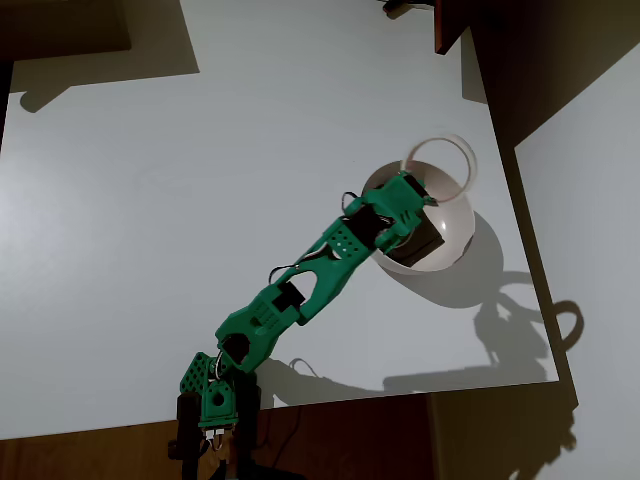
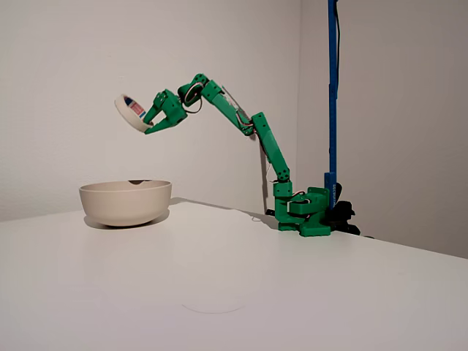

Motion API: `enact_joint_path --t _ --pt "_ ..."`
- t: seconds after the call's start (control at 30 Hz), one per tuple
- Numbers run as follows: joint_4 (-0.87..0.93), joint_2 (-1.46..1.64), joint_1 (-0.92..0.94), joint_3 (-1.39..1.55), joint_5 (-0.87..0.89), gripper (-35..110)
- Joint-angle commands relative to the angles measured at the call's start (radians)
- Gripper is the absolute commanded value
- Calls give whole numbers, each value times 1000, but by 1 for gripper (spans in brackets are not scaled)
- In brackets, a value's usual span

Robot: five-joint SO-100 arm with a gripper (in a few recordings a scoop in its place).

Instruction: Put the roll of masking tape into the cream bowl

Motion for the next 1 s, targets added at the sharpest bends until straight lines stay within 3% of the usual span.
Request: enact_joint_path --t 0.0,0.47,0.63,0.97 --pt "-48 -67 57 -114 -3 -8" --pt "-40 -255 103 -123 37 -8" --pt "-38 -207 104 -135 84 14" --pt "35 -77 54 -138 126 4"
